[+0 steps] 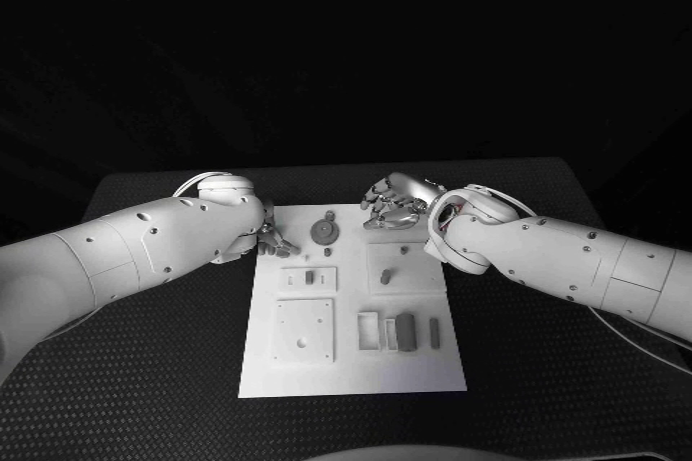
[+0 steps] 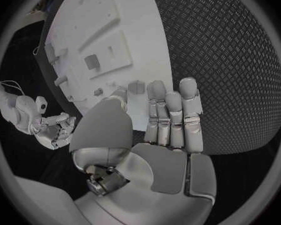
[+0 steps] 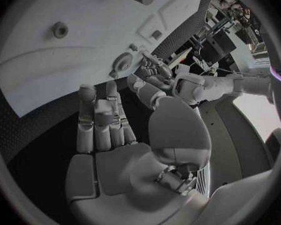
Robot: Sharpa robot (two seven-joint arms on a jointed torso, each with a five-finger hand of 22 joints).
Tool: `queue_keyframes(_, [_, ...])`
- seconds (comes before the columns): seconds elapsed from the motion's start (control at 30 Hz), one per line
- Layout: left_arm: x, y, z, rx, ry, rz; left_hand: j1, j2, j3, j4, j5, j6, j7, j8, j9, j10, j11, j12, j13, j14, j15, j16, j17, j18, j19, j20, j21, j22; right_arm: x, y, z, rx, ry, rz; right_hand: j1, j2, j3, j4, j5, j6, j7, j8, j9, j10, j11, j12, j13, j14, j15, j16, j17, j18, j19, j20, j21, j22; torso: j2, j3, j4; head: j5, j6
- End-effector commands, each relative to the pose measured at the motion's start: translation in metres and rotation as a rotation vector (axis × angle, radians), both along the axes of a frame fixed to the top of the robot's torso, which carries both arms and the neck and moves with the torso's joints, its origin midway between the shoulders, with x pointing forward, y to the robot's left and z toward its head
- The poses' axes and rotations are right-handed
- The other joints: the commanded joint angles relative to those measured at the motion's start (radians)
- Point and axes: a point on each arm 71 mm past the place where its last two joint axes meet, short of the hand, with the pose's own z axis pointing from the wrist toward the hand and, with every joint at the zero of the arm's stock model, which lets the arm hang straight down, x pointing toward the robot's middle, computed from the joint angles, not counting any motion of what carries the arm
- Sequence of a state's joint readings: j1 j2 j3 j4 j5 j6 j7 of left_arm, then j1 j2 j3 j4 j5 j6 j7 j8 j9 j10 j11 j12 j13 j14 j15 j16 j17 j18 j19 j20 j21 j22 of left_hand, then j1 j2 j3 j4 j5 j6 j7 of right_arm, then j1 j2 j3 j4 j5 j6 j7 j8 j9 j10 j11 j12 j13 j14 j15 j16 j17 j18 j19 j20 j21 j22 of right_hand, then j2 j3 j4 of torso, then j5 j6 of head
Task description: Assemble the parts on the task board
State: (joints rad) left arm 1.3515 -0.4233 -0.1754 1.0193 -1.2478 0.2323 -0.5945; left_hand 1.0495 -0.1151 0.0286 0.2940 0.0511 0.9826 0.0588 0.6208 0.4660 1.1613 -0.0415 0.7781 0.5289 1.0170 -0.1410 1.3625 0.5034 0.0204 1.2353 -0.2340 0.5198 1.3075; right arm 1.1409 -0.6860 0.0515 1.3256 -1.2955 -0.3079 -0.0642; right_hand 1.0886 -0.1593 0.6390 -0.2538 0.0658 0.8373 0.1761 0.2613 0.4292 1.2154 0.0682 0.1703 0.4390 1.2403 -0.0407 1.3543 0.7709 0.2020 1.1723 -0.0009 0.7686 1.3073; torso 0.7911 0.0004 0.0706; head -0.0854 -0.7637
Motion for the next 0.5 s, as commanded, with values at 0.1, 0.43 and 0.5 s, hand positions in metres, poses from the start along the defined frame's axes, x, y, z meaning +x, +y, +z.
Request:
queue_keyframes(0.1, [-0.0027, -0.0026, -0.0078, 0.009, 0.003, -0.009, 0.020, 0.015, -0.013, -0.001, -0.002, 0.008, -0.001, 0.001, 0.000, 0.006, -0.003, 0.005, 0.001, 0.005, -0.004, 0.008, 0.000, 0.047, 0.003, -0.002, 0.006, 0.020, -0.0009, 0.0014, -0.0006, -0.004, 0.006, 0.013, -0.009, -0.001, -0.002, 0.006, 0.001, 0.000, 0.005, 0.002, -0.001, 0.001, 0.004, 0.006, 0.001, -0.008, 0.001, -0.007, -0.001, 0.060, -0.001, -0.005, -0.004, 0.020, 0.000, 0.0000, 0.0000, 0.000, -0.001])
queue_keyframes(0.43, [-0.0046, -0.0057, -0.0120, 0.006, 0.014, -0.014, 0.094, 0.033, -0.049, -0.002, -0.001, 0.007, 0.000, -0.001, 0.003, 0.004, -0.002, 0.008, -0.002, 0.005, -0.003, 0.008, -0.004, 0.042, 0.002, -0.004, 0.010, 0.020, -0.0010, 0.0015, -0.0006, -0.005, 0.007, 0.014, -0.009, -0.001, -0.002, 0.006, 0.001, 0.000, 0.005, 0.002, -0.001, 0.001, 0.004, 0.006, 0.001, -0.008, 0.001, -0.007, -0.001, 0.060, -0.001, -0.005, -0.004, 0.020, 0.000, -0.0002, -0.0003, 0.000, -0.003])
queue_keyframes(0.5, [-0.0047, -0.0061, -0.0121, 0.013, 0.010, -0.020, 0.138, 0.031, -0.056, -0.004, -0.001, 0.007, 0.000, -0.001, 0.004, 0.004, -0.002, 0.009, -0.004, 0.005, -0.003, 0.009, -0.006, 0.041, 0.003, -0.004, 0.011, 0.020, -0.0010, 0.0013, -0.0007, -0.005, 0.007, 0.013, -0.009, -0.001, -0.002, 0.006, 0.001, 0.000, 0.005, 0.002, -0.001, 0.001, 0.004, 0.006, 0.001, -0.008, 0.001, -0.007, -0.001, 0.060, -0.001, -0.005, -0.004, 0.020, 0.000, -0.0002, -0.0001, 0.000, -0.005])
